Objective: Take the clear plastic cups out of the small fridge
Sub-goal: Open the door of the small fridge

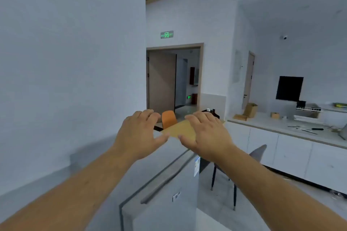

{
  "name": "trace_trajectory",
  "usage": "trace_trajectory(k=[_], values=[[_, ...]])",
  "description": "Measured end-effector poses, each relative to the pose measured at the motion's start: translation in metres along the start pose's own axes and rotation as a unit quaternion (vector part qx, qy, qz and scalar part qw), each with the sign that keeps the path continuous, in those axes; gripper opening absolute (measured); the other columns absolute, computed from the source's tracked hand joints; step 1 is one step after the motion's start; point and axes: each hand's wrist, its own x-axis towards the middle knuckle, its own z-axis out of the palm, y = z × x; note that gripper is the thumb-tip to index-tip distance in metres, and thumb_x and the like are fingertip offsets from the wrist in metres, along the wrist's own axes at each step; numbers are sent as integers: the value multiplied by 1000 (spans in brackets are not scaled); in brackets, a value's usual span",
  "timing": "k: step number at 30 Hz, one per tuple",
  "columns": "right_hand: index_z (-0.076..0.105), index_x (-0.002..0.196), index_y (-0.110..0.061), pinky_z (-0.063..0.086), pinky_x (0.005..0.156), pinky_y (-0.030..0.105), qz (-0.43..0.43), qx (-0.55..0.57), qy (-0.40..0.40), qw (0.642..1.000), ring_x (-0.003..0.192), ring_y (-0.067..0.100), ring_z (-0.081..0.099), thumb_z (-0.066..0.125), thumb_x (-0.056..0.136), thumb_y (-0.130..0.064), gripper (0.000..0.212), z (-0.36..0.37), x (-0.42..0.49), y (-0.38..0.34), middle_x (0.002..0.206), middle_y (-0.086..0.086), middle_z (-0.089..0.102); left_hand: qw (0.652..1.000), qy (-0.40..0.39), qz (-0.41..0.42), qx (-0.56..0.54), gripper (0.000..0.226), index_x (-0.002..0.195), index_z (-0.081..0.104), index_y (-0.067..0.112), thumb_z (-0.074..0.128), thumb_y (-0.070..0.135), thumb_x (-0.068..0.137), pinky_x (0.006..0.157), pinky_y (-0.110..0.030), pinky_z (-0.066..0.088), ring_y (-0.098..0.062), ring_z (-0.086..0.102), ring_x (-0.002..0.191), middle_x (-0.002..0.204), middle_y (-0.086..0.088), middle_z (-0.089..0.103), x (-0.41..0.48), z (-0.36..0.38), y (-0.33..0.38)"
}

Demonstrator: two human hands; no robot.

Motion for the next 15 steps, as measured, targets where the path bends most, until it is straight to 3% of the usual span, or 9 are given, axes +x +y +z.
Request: trace_trajectory(k=[7, 11, 13, 15], values=[[41, 149, -28, 33, 115, 45, -23, 97, -112, 989, 138, 22, 36, 31, 92, -78, 76, 110, -7, -63, 150, 0, 47, 993, -86, -79, -16, 78, 141, 50, 27, 37, 80, 86, 101, -45, 46, -23, 50, 130, 147, 2, 54, -48, 65, -66], [34, 155, -32, 14, 123, 47, -19, 125, -211, 969, 149, 25, 23, 25, 92, -77, 78, 175, -39, -85, 162, 1, 33, 967, -219, -103, -76, 79, 148, 43, 34, 42, 82, 85, 117, -45, 30, -22, 35, 146, 163, 2, 38, -75, 122, -74], [32, 156, -35, 3, 125, 49, 8, 142, -205, 968, 153, 24, 14, 20, 91, -77, 78, 194, -49, -89, 167, 1, 26, 950, -275, -112, -95, 86, 151, 38, 37, 36, 87, 82, 123, -50, 19, -22, 27, 151, 166, 4, 32, -80, 146, -73], [34, 155, -35, 0, 126, 48, 23, 155, -185, 970, 154, 22, 14, 20, 91, -76, 78, 204, -49, -88, 167, 1, 27, 946, -285, -116, -101, 93, 152, 35, 40, 29, 91, 75, 123, -57, 14, -22, 22, 153, 167, 6, 29, -73, 161, -74]])
